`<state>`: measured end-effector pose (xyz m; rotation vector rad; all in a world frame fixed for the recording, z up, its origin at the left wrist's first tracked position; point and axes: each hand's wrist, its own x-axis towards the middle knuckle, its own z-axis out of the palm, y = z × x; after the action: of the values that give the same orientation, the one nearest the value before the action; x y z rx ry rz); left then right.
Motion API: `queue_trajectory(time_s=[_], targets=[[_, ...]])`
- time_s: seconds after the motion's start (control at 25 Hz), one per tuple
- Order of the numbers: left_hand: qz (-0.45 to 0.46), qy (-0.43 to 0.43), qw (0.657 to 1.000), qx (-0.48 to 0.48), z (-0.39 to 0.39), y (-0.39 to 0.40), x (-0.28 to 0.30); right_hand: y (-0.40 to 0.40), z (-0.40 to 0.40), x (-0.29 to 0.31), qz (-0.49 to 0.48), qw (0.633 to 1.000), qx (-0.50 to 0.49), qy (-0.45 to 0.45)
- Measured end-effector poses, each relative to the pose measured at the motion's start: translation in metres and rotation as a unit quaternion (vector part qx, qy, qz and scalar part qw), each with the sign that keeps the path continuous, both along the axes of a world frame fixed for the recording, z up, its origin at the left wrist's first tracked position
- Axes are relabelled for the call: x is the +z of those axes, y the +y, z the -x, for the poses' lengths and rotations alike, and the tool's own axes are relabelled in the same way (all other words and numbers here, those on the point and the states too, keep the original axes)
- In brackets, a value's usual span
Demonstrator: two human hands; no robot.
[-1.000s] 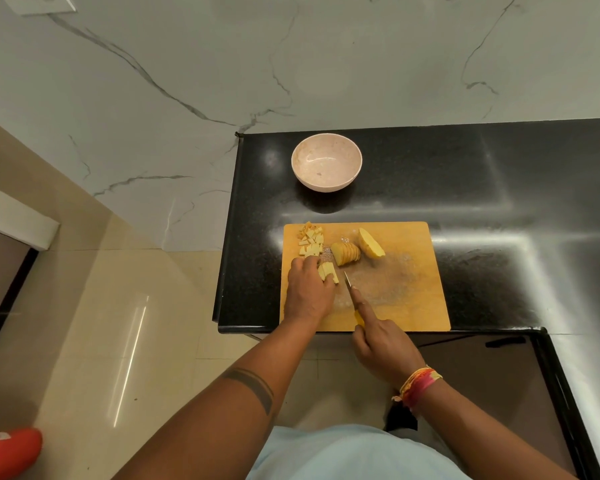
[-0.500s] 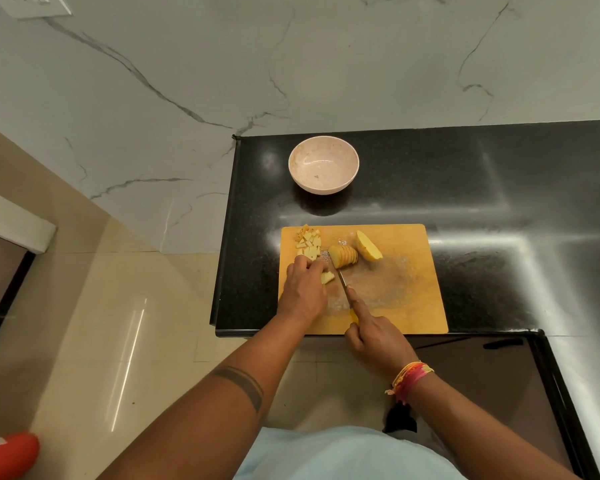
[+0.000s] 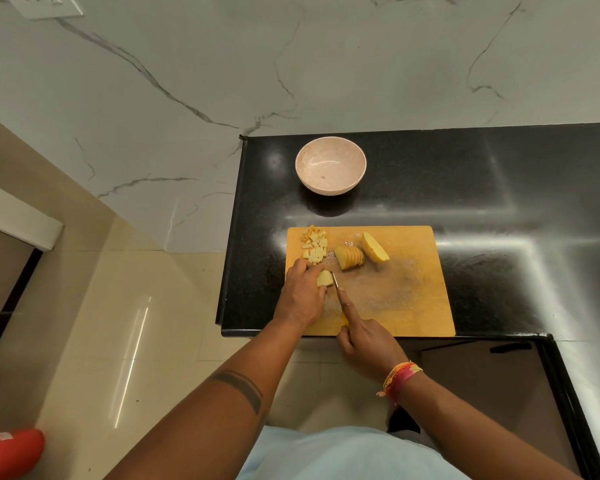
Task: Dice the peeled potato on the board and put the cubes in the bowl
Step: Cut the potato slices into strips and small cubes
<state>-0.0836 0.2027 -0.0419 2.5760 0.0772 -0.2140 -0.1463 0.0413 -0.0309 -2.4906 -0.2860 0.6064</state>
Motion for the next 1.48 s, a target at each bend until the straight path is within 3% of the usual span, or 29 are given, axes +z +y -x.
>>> queue_trajectory(time_s=[0.36, 1.04, 1.48], targets=[[-0.016, 0.009, 0.999, -0.039, -0.014, 0.002, 0.003, -0.001, -0.008, 0.0, -0.01, 1.0, -0.016, 0.015], [-0.015, -0.003, 1.0, -0.019, -0.014, 0.001, 0.001, 0.008, -0.011, 0.01, -0.005, 0.999, -0.048, 0.005], [-0.031, -0.013, 0.999, -0.024, -0.015, -0.001, 0.001, 0.024, -0.027, 0.003, 0.042, 0.999, -0.021, -0.01]])
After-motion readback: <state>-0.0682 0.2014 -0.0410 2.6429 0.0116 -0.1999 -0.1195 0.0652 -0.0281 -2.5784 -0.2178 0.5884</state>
